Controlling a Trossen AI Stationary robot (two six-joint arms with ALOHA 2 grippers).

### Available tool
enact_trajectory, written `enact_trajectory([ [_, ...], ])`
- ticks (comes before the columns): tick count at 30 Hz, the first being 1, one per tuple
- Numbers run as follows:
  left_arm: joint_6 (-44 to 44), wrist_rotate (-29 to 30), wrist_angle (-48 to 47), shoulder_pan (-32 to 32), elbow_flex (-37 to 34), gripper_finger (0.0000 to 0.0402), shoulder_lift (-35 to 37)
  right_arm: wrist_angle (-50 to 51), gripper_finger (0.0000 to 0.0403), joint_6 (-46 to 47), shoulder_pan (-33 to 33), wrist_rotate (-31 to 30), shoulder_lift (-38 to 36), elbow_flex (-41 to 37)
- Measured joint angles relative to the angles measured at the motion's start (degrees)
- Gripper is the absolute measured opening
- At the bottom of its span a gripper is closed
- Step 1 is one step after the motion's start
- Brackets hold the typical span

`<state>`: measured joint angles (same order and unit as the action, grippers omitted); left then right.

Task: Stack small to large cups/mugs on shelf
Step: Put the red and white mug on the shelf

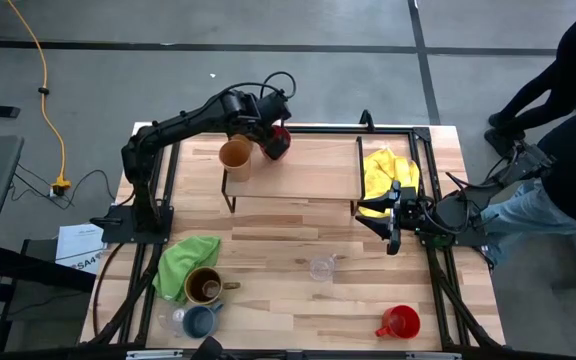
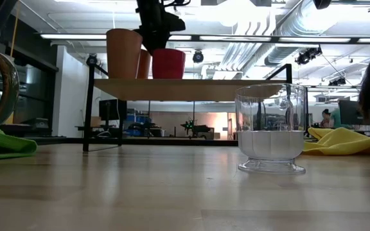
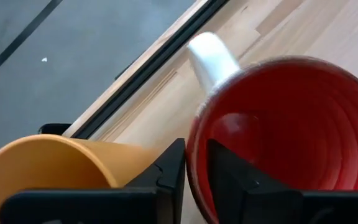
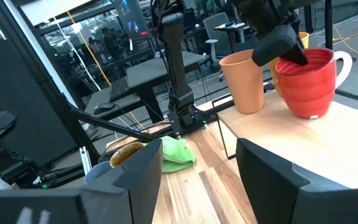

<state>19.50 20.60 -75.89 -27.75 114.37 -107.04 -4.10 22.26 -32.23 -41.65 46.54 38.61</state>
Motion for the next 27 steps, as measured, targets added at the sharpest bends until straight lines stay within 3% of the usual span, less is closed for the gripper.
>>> enact_trajectory([
  [27, -0.2, -0.1, 2.7, 0.0, 0.0, 0.0058, 0.0, 0.0, 0.0197, 0.0, 0.0, 0.0, 0.0, 0.0],
])
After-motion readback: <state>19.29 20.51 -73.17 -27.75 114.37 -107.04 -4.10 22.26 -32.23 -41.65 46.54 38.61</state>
